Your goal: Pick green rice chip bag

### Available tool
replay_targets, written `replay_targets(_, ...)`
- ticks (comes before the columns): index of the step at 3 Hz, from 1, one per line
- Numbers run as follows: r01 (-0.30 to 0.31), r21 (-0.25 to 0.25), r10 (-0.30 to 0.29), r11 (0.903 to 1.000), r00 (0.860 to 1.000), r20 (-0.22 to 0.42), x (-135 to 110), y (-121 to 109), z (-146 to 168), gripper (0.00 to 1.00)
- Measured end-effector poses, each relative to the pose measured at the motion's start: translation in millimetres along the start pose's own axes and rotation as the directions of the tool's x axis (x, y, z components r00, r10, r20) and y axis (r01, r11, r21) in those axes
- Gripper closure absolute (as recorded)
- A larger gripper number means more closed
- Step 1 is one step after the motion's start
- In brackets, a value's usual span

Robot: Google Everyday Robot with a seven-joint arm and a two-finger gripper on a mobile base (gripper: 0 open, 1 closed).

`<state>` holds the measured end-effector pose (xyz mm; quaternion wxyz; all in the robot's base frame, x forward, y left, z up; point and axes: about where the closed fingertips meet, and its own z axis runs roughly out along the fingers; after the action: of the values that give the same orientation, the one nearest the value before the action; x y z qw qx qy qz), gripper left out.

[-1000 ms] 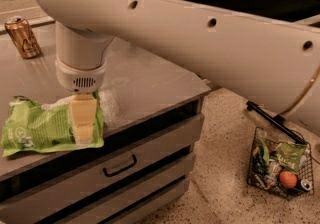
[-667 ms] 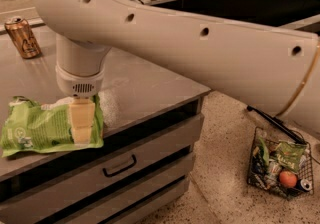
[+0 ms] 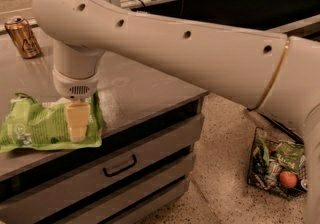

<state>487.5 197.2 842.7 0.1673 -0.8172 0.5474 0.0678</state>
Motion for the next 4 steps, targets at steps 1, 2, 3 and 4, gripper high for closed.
replay_targets(1, -0.002, -0.017, 0.002, 0.9998, 1.000, -0.002, -0.5, -2.2, 3.5, 0.64)
replay_targets(2, -0.003, -0.018, 0.003, 0.9998, 1.000, -0.002, -0.9, -2.6, 2.6, 0.87)
replay_targets(3, -0.003, -0.018, 0.003, 0.9998, 1.000, -0.002, -0.9, -2.6, 2.5, 1.00)
replay_targets(4, -0.002, -0.018, 0.002, 0.9998, 1.000, -0.002, -1.2, -2.8, 1.7, 1.00)
